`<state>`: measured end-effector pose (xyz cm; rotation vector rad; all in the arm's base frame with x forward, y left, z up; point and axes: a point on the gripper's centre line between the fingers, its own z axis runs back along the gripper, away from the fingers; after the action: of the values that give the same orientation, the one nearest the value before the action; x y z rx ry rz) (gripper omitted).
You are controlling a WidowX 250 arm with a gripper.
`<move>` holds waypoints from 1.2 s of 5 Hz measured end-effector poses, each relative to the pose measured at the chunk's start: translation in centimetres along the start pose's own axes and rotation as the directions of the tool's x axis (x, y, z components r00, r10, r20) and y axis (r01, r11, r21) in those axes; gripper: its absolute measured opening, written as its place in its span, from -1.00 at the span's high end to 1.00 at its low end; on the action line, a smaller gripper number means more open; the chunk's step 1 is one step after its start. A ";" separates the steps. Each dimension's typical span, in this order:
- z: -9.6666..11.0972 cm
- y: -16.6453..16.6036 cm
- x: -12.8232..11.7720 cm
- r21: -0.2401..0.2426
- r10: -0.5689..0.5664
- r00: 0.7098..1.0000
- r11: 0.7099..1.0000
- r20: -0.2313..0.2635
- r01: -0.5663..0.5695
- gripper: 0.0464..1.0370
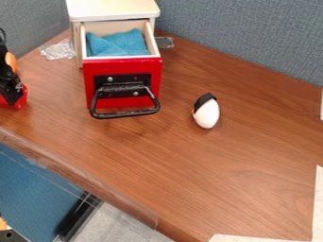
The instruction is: Puts an orange thing in the drawer
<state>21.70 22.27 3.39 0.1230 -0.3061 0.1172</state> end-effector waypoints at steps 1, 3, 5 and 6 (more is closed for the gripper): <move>-0.7 0.3 0.0 -0.001 0.023 1.000 1.000 -0.010 -0.023 -0.84; -0.6 0.3 -0.1 -0.019 0.044 0.999 0.999 -0.007 -0.044 -0.54; 3.2 -1.6 1.9 -0.102 -0.035 0.998 0.994 0.061 0.041 -0.54; 4.0 -3.9 3.2 -0.149 -0.092 0.993 0.984 0.068 0.101 -0.54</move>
<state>24.09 18.20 7.74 -0.0103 -0.3684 -0.0063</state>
